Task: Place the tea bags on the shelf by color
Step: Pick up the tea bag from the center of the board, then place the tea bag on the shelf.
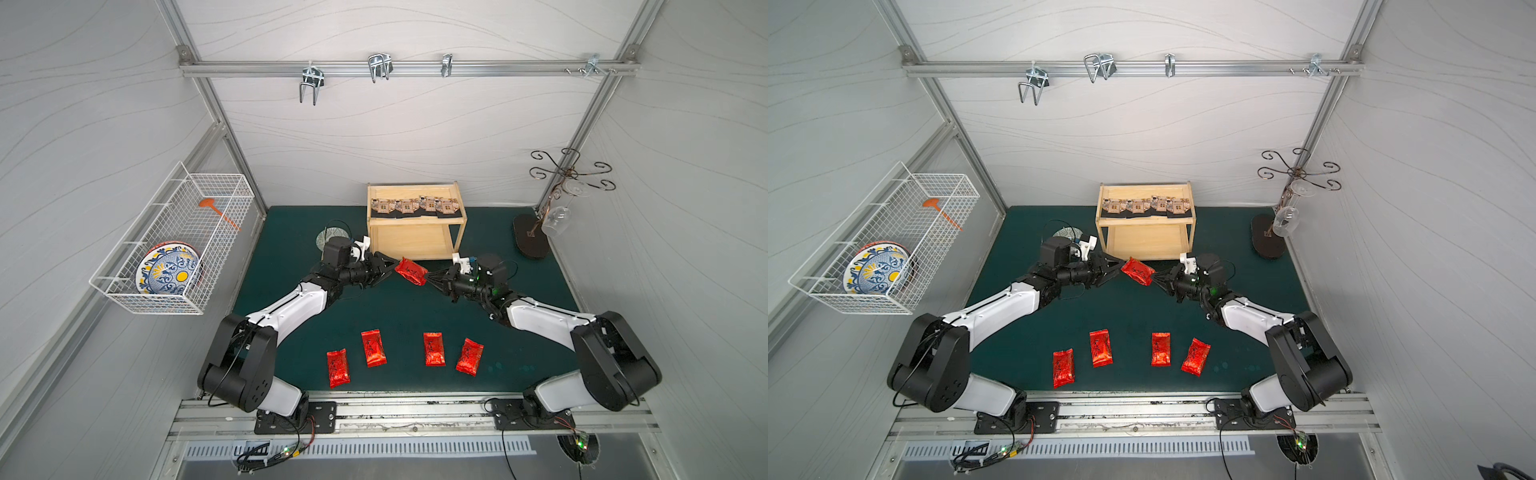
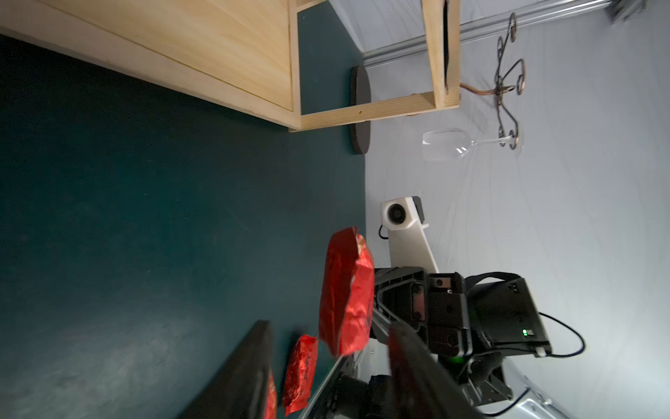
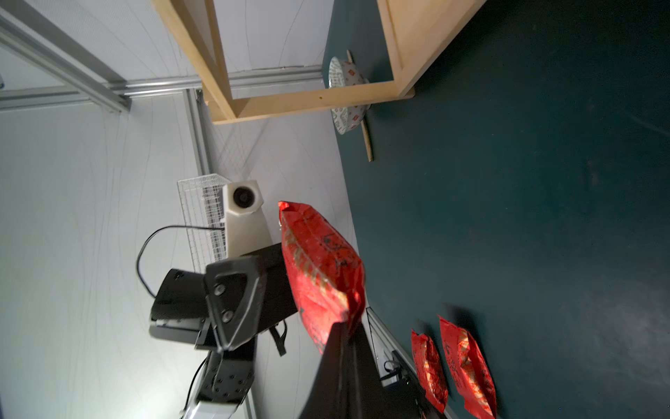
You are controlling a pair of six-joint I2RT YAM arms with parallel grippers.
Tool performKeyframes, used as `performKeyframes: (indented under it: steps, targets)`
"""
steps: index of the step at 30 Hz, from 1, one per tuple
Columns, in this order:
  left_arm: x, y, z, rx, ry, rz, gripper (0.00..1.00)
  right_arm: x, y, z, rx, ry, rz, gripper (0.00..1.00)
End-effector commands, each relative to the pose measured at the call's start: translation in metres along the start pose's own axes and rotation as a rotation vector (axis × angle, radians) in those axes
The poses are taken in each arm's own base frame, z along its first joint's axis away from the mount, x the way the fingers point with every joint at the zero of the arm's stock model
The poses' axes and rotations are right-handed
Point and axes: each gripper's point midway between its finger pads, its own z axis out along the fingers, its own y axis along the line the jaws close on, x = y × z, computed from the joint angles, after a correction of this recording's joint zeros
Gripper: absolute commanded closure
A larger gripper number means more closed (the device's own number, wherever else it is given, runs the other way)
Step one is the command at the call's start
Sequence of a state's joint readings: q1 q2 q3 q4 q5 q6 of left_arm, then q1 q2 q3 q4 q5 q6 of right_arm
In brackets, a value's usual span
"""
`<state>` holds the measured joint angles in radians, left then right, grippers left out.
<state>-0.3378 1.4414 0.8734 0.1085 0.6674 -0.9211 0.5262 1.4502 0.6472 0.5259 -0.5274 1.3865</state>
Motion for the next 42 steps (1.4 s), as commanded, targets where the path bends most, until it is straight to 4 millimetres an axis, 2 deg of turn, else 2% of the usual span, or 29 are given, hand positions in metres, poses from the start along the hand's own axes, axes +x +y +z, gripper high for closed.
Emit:
performKeyframes:
  steps: [1,4,9,13,16,19,24,34,42]
  targets:
    - [-0.006,-0.001,-0.037,-0.125,-0.060,0.099,0.28,-0.013,-0.012,0.013,0.098,-0.126,-0.015,1.00]
    - [-0.002,0.020,-0.063,-0.252,-0.089,0.101,0.30,-0.024,-0.014,0.028,0.150,-0.226,-0.003,1.00]
    - [0.006,0.049,-0.095,-0.392,-0.132,0.088,0.32,-0.045,-0.023,0.049,0.293,-0.437,0.030,1.00]
    - [0.012,0.061,-0.114,-0.466,-0.156,0.093,0.34,-0.061,-0.034,0.077,0.348,-0.532,0.084,1.00]
    - [0.015,0.063,-0.124,-0.482,-0.174,0.106,0.34,-0.072,-0.038,0.103,0.329,-0.563,0.124,1.00]
    - [0.018,0.061,-0.130,-0.479,-0.185,0.121,0.35,-0.082,-0.041,0.120,0.324,-0.606,0.145,1.00]
    - [0.021,0.057,-0.134,-0.465,-0.193,0.136,0.37,-0.095,-0.038,0.136,0.323,-0.677,0.141,1.00]
    - [0.021,0.054,-0.136,-0.450,-0.209,0.135,0.38,-0.095,-0.031,0.170,0.305,-0.665,0.181,1.00]
    - [0.024,0.054,-0.139,-0.452,-0.211,0.141,0.37,-0.104,-0.029,0.185,0.312,-0.684,0.190,1.00]
